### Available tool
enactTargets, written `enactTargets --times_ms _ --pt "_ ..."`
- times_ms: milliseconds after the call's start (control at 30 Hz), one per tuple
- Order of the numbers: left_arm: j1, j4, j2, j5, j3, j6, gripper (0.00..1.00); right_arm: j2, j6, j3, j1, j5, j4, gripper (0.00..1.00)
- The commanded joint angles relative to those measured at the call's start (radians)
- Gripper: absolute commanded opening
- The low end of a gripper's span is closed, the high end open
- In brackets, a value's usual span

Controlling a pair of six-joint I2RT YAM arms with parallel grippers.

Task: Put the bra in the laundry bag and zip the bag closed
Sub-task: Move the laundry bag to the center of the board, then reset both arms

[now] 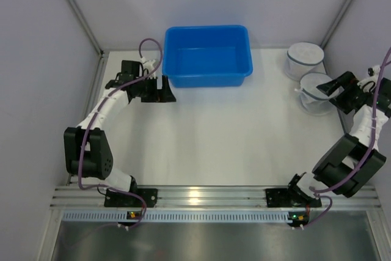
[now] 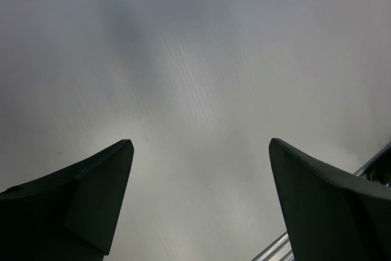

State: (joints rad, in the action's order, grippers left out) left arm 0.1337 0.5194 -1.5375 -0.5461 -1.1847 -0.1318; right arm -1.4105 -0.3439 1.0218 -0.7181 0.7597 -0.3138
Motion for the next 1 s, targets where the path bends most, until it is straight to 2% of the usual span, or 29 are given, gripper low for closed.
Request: enactTargets --times_ms 0,133,233,267,333,367,567,767,967 --pt "-0.035 0.039 0.031 0.066 -0.052 0.067 0.98 0.062 0.322 0.124 -0.007 0.058 -0.322 0.99" --pt "-0.037 0.083 0.054 0.231 -0.043 0.156 0.98 0.059 0.457 0.205 0.049 0.113 -0.412 0.99" --pt "-0.037 0.113 0.062 0.322 -0.032 0.187 0.98 0.064 0.459 0.195 0.19 0.072 -0.369 0.99" --pt "-0.037 0.119 0.08 0.342 -0.014 0.195 0.98 0.074 0.462 0.184 0.297 0.009 -0.351 0.99" --pt "-0.037 0.119 0.103 0.359 0.011 0.204 0.98 0.077 0.482 0.152 0.421 -0.067 -0.3 1.0" --pt "-0.037 0.128 0.118 0.354 0.029 0.208 0.98 0.073 0.488 0.144 0.545 -0.126 -0.292 0.99" --pt "-0.037 0.134 0.137 0.362 0.106 0.215 0.98 0.007 0.522 0.097 0.853 -0.261 -0.231 0.99" --pt "-0.036 0.136 0.145 0.363 0.151 0.222 0.98 0.019 0.551 0.014 0.98 -0.315 -0.202 0.99" --pt "-0.037 0.133 0.189 0.316 0.155 0.221 0.98 0.05 0.556 0.001 0.999 -0.318 -0.202 0.99"
